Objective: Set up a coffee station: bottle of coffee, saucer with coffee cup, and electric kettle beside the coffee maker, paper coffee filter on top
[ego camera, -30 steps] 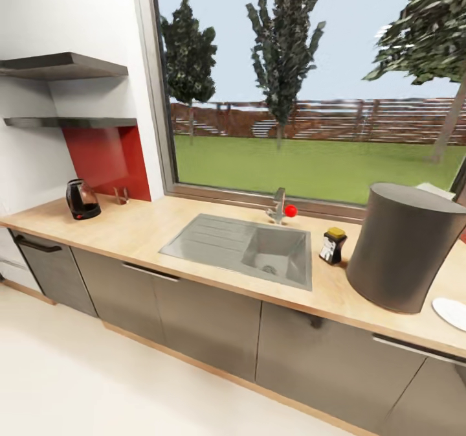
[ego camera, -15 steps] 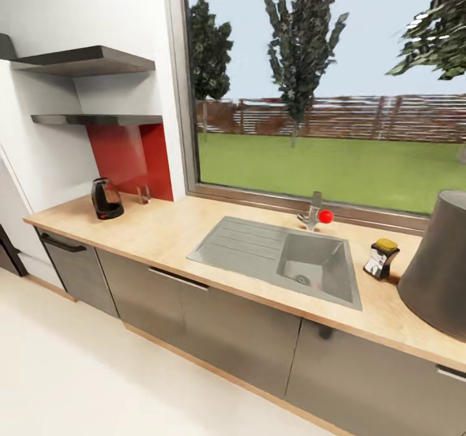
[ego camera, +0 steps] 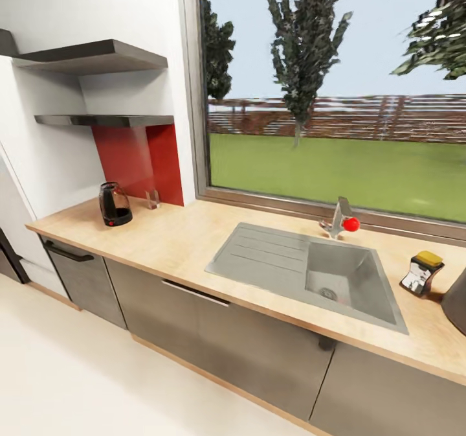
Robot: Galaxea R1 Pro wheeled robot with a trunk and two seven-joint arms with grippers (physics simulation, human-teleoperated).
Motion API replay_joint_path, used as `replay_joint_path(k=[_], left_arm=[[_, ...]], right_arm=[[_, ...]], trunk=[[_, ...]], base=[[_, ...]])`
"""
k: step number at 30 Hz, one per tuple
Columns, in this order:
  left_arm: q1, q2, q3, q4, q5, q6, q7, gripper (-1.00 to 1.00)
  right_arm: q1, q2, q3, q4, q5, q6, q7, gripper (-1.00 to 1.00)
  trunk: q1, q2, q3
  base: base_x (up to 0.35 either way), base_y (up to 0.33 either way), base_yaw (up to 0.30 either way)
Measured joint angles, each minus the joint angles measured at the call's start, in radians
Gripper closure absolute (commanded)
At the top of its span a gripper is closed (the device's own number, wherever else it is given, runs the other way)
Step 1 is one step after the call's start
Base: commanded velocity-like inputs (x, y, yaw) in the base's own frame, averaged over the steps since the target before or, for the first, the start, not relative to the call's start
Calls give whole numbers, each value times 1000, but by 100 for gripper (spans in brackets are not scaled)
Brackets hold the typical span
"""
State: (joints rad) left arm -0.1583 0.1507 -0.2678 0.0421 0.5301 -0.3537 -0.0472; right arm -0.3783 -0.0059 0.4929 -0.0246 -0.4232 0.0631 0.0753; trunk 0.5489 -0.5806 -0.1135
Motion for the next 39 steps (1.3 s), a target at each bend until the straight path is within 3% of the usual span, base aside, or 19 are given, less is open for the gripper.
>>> replay_joint_path(k=[39], left_arm=[[0,0,5,-1,2,-3,1,-100]], right_arm=[[0,6,0,-1,-1,1,-1,-100]], trunk=[[0,0,0]], base=[[168,301,0]])
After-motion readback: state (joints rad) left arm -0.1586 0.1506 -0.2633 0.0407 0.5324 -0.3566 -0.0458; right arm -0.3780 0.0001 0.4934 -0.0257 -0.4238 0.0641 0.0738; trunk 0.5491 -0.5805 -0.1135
